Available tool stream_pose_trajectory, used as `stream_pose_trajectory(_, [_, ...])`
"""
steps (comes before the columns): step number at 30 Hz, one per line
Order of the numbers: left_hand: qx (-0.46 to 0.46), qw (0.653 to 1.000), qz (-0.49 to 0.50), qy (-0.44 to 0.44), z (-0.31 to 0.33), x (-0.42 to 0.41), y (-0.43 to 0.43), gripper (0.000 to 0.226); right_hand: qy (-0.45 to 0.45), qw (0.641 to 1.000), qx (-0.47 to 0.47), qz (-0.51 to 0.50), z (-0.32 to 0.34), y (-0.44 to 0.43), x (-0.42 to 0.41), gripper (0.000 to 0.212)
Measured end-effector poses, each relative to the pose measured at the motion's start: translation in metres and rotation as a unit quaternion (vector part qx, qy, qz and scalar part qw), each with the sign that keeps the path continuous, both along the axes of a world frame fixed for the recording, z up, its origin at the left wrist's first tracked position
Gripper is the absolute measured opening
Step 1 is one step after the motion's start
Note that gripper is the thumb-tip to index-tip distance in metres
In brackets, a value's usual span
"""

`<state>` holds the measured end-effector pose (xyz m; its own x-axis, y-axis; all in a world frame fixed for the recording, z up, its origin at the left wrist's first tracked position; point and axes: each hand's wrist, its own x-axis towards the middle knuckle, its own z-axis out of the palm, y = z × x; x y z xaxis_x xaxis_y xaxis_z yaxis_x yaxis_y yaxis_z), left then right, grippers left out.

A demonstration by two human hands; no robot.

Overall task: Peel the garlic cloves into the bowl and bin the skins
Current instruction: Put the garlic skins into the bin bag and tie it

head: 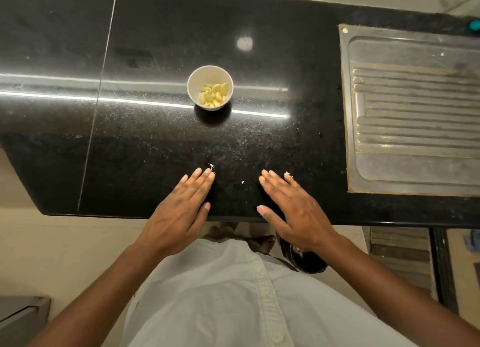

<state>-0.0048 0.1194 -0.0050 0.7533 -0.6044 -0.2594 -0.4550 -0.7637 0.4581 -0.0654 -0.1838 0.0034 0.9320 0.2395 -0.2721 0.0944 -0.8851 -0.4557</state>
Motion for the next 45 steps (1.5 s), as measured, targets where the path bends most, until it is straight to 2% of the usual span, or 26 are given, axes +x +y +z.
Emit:
stream_pose_trajectory(8, [0.042, 0.997, -0.050, -0.030, -0.002, 0.001, 0.006, 0.061, -0.012, 0.992, -0.085, 0.091, -0.008, 0.038, -0.001, 0.077])
stream_pose_trajectory(12, [0.062, 0.995, -0.069, -0.033, -0.001, 0.003, 0.007, 0.061, -0.019, 0.988, -0.113, 0.100, -0.013, 0.044, -0.001, 0.079])
stream_pose_trajectory(23, [0.039, 0.998, -0.045, -0.024, -0.002, -0.004, 0.000, 0.060, 0.003, 0.986, -0.112, 0.124, -0.014, 0.006, -0.031, 0.076])
stream_pose_trajectory(26, [0.022, 0.999, -0.038, -0.030, 0.003, -0.003, -0.005, 0.058, -0.010, 0.989, -0.100, 0.111, -0.012, -0.001, -0.036, 0.072])
stream_pose_trajectory(28, [0.009, 0.999, -0.037, -0.037, 0.007, -0.004, -0.011, 0.057, -0.025, 0.994, -0.060, 0.086, -0.008, -0.006, -0.039, 0.065])
stream_pose_trajectory(30, [-0.008, 0.998, -0.040, -0.042, 0.012, -0.004, -0.021, 0.054, -0.046, 0.999, 0.012, 0.015, -0.003, -0.011, -0.044, 0.056])
stream_pose_trajectory(32, [-0.024, 0.997, -0.058, -0.045, 0.016, -0.005, -0.033, 0.052, -0.072, 0.989, 0.082, -0.100, 0.003, -0.015, -0.050, 0.049])
stream_pose_trajectory(34, [-0.037, 0.994, -0.089, -0.046, 0.021, -0.007, -0.049, 0.049, -0.075, 0.952, 0.167, -0.244, 0.009, -0.017, -0.058, 0.042])
stream_pose_trajectory(37, [-0.054, 0.987, -0.145, -0.047, 0.028, -0.012, -0.080, 0.046, -0.030, 0.838, 0.324, -0.439, 0.019, -0.021, -0.069, 0.033])
stream_pose_trajectory(40, [-0.064, 0.973, -0.216, -0.045, 0.033, -0.019, -0.123, 0.050, -0.037, 0.748, 0.385, -0.539, 0.021, -0.033, -0.090, 0.022])
stream_pose_trajectory(45, [-0.075, 0.940, -0.332, -0.027, 0.037, -0.039, -0.181, 0.048, -0.037, 0.665, 0.406, -0.626, 0.017, -0.051, -0.140, 0.019])
